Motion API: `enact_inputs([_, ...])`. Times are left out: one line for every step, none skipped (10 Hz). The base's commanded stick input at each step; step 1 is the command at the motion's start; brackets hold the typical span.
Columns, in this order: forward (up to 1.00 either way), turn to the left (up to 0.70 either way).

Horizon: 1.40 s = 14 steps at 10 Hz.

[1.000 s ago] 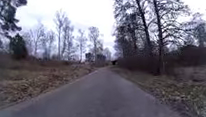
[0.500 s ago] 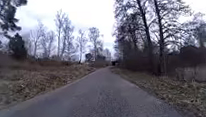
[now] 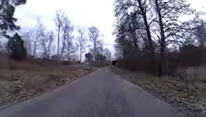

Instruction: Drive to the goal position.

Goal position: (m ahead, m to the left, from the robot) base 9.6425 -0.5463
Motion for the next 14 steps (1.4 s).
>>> enact_inputs([0.5, 0.0])
enact_inputs([0.5, 0.0])
enact_inputs([0.5, 0.0])
enact_inputs([0.5, 0.0])
enact_inputs([0.5, 0.0])
enact_inputs([0.5, 0.0])
enact_inputs([0.5, 0.0])
enact_inputs([0.5, 0.0])
enact_inputs([0.5, 0.0])
enact_inputs([0.5, 0.0])
enact_inputs([0.5, 0.0])
enact_inputs([0.5, 0.0])
enact_inputs([0.5, 0.0])
enact_inputs([0.5, 0.0])
